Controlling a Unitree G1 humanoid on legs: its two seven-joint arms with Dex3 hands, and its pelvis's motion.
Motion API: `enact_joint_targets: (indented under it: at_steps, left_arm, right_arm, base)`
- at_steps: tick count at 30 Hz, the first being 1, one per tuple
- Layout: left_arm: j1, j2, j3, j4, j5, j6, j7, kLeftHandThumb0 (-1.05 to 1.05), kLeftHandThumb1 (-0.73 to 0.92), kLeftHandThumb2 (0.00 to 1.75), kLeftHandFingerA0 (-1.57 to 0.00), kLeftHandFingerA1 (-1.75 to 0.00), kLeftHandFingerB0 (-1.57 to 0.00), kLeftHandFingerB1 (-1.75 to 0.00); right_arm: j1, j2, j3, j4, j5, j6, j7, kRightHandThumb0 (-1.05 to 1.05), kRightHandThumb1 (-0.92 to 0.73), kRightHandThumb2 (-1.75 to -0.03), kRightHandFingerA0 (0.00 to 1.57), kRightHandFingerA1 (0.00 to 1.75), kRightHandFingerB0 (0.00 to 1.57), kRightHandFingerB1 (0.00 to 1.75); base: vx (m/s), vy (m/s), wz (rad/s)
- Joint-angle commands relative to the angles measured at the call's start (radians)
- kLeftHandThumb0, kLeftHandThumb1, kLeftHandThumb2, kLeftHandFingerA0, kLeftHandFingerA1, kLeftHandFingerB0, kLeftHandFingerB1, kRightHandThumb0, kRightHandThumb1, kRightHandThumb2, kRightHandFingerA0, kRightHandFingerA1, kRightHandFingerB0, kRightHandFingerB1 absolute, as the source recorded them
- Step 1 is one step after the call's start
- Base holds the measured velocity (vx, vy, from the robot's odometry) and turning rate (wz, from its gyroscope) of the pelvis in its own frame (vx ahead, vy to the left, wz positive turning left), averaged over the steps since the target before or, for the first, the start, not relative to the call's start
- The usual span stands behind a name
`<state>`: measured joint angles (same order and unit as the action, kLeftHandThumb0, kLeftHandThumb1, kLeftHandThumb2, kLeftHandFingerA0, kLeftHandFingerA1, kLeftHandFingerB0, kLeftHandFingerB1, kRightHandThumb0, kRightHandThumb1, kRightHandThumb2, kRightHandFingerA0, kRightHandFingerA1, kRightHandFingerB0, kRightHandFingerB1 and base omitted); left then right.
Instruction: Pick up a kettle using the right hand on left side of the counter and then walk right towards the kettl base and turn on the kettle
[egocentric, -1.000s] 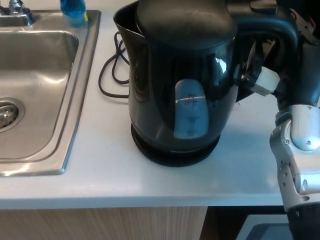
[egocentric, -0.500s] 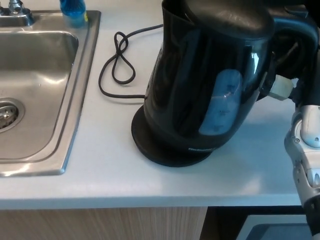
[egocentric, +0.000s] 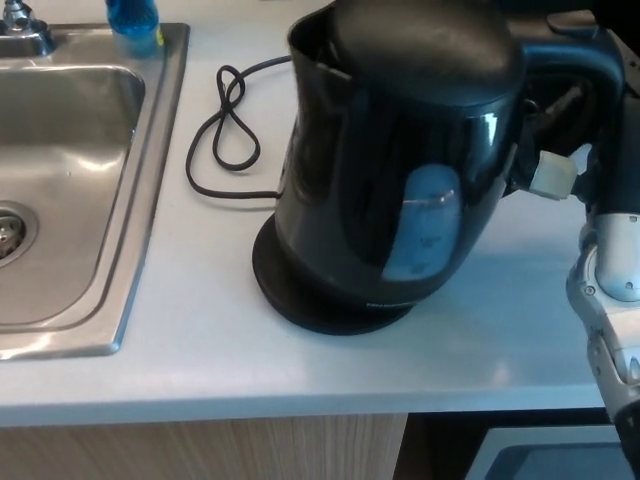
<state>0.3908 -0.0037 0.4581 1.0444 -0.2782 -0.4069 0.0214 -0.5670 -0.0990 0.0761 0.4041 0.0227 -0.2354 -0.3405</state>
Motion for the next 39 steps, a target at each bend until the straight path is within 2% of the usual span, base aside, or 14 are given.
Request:
enact_joint_targets:
  at_steps: [1, 7, 11, 12, 13, 14, 18, 19, 20, 22, 26, 27, 31, 39]
  left_arm:
    - [-0.004, 0.011, 0.004, 0.004, 0.004, -0.057, 0.001, 0.37, 0.56, 1.23, -0.93, -1.01, -0.84, -0.93]
    - [0.013, 0.006, -0.003, -0.024, 0.012, -0.053, 0.009, 0.29, 0.56, 1.18, -0.93, -0.99, -0.83, -0.92]
    - [0.024, 0.008, -0.008, -0.037, 0.018, -0.046, 0.015, 0.31, 0.57, 1.21, -0.92, -1.0, -0.84, -0.92]
    - [0.029, 0.008, -0.011, -0.041, 0.019, -0.046, 0.014, 0.37, 0.56, 1.23, -0.91, -1.0, -0.82, -0.92]
    - [0.032, 0.008, -0.012, -0.043, 0.02, -0.046, 0.013, 0.37, 0.56, 1.23, -0.91, -1.0, -0.82, -0.92]
    - [0.032, 0.007, -0.009, -0.043, 0.013, -0.047, 0.005, 0.38, 0.56, 1.22, -0.94, -1.01, -0.82, -0.92]
    - [0.034, 0.006, -0.01, -0.046, 0.011, -0.046, 0.005, 0.38, 0.56, 1.22, -0.94, -1.01, -0.82, -0.92]
    - [0.023, 0.01, -0.011, -0.011, 0.015, -0.056, 0.006, 0.39, 0.56, 1.24, -0.92, -0.99, -0.81, -0.9]
    - [0.021, 0.011, -0.009, -0.005, 0.014, -0.059, 0.005, 0.4, 0.56, 1.24, -0.92, -0.99, -0.81, -0.91]
    - [0.018, 0.009, -0.005, -0.002, 0.007, -0.054, 0.002, 0.38, 0.56, 1.23, -0.92, -1.0, -0.81, -0.91]
    - [0.015, 0.012, -0.005, 0.003, 0.005, -0.051, 0.001, 0.4, 0.55, 1.24, -0.92, -1.0, -0.8, -0.9]
    - [0.016, 0.011, -0.01, 0.002, 0.011, -0.054, 0.003, 0.36, 0.55, 1.23, -0.92, -0.99, -0.81, -0.91]
    - [0.025, 0.009, -0.008, -0.004, 0.005, -0.062, -0.008, 0.36, 0.56, 1.22, -0.94, -1.01, -0.82, -0.91]
    - [0.019, 0.01, 0.007, 0.011, -0.011, -0.062, -0.022, 0.33, 0.57, 1.22, -0.95, -1.03, -0.83, -0.94]
  right_arm:
    - [0.061, -0.042, 0.109, -0.012, -0.184, 0.033, 0.053, -0.24, -0.48, -1.23, 0.93, 1.75, 0.78, 1.6]
    - [0.036, -0.054, 0.155, -0.053, -0.193, 0.074, 0.065, -0.19, -0.42, -1.33, 0.88, 1.75, 0.76, 1.67]
    - [-0.011, -0.08, 0.179, -0.011, -0.228, 0.128, 0.07, -0.19, -0.43, -1.29, 0.86, 1.75, 0.73, 1.69]
    - [-0.03, -0.09, 0.186, 0.007, -0.236, 0.158, 0.077, -0.25, -0.47, -1.19, 1.15, 1.4, 0.99, 1.31]
    - [-0.037, -0.094, 0.19, 0.013, -0.237, 0.169, 0.079, -0.25, -0.47, -1.19, 1.15, 1.4, 0.99, 1.31]
    - [-0.049, -0.097, 0.193, 0.026, -0.234, 0.19, 0.08, -0.18, -0.49, -1.15, 0.86, 1.75, 0.68, 1.71]
    - [-0.055, -0.101, 0.201, 0.031, -0.227, 0.196, 0.075, -0.18, -0.49, -1.15, 0.86, 1.75, 0.68, 1.71]
    - [-0.083, -0.112, 0.208, 0.105, -0.236, 0.197, 0.074, -0.14, -0.46, -1.2, 0.88, 1.75, 0.74, 1.64]
    - [-0.088, -0.113, 0.211, 0.12, -0.235, 0.195, 0.073, -0.19, -0.43, -1.19, 1.19, 1.42, 1.02, 1.3]
    - [-0.095, -0.112, 0.218, 0.138, -0.234, 0.208, 0.07, -0.2, -0.44, -1.18, 1.18, 1.4, 1.03, 1.3]
    - [-0.103, -0.114, 0.229, 0.164, -0.232, 0.203, 0.065, -0.2, -0.44, -1.2, 1.2, 1.42, 1.03, 1.3]
    - [-0.1, -0.116, 0.233, 0.169, -0.234, 0.215, 0.066, -0.17, -0.45, -1.22, 0.89, 1.75, 0.77, 1.61]
    - [-0.1, -0.116, 0.239, 0.204, -0.235, 0.259, 0.058, -0.2, -0.55, -1.07, 0.88, 1.75, 0.73, 1.64]
    - [-0.106, -0.109, 0.239, 0.234, -0.218, 0.268, 0.066, -0.2, -0.52, -1.11, 0.88, 1.75, 0.73, 1.65]
  base:
    - [0.0, 0.0, 0.0]
    - [0.0, 0.0, 0.0]
    - [0.0, 0.0, 0.0]
    - [0.0, 0.0, 0.0]
    - [0.0, 0.0, 0.0]
    - [0.0, 0.0, 0.0]
    - [0.0, 0.0, 0.0]
    - [0.0, 0.0, 0.0]
    - [0.0, 0.0, 0.0]
    - [0.0, 0.0, 0.0]
    - [0.0, 0.0, 0.0]
    - [0.0, 0.0, 0.0]
    - [0.0, 0.0, 0.0]
    - [0.0, 0.0, 0.0]
